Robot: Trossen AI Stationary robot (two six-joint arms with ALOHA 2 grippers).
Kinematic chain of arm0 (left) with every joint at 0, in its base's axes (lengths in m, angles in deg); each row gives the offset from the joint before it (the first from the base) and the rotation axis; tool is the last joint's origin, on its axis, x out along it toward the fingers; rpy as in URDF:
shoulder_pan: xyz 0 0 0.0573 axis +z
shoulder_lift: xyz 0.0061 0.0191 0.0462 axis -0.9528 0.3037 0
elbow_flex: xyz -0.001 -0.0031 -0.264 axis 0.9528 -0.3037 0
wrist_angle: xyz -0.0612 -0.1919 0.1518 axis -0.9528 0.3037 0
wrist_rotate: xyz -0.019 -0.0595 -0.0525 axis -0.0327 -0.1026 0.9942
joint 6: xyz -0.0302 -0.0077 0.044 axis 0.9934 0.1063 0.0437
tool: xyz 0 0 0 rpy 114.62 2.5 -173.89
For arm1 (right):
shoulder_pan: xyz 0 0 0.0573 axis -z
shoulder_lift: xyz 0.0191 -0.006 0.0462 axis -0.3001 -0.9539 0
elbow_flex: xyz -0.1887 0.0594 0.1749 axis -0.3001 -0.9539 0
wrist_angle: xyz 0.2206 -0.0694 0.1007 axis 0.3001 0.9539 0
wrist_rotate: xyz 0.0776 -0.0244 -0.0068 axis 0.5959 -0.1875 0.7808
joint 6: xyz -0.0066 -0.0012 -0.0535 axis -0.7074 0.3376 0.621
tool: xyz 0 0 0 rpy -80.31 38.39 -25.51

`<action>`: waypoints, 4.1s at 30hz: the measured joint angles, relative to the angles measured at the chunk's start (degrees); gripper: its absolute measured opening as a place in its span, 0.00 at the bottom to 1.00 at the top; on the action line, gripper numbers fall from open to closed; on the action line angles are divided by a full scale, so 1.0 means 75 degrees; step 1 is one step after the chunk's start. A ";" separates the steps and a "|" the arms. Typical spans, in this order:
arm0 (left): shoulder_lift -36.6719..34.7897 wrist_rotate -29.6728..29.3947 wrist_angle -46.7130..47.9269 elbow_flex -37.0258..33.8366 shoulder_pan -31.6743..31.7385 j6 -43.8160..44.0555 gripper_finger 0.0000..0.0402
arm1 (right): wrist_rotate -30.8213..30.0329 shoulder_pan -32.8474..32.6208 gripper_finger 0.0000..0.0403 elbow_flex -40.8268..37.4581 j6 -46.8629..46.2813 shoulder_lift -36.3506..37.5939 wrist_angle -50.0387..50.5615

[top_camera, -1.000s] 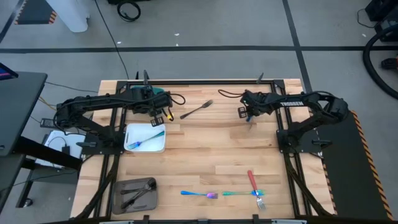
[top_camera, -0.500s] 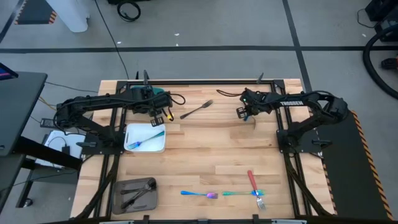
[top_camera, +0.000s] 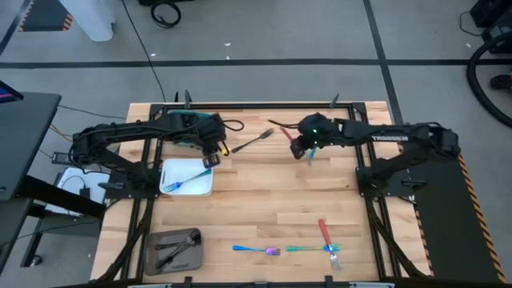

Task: Sort silverware by color (type)
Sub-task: Put the pink fork into the green bin

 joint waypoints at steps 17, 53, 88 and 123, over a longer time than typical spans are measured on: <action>0.0003 0.4054 -0.6021 -0.0001 -0.0201 -0.0191 0.26 | -0.1253 -0.2850 0.08 0.0138 0.2477 0.2331 -0.3533; 0.0041 0.3702 -0.8237 -0.0003 -0.1090 0.0387 0.26 | -0.2745 -0.4216 0.09 0.0135 0.4553 0.0172 -0.7134; 0.0318 0.3626 -0.8349 0.0003 -0.0951 -0.0048 0.10 | -0.2605 -0.4113 0.09 0.0141 0.4215 -0.0591 -0.7393; -0.0608 0.2517 -0.3361 -0.0009 0.1614 -0.1724 0.11 | -0.3634 -0.4547 0.31 0.0135 0.4384 -0.0227 -0.5874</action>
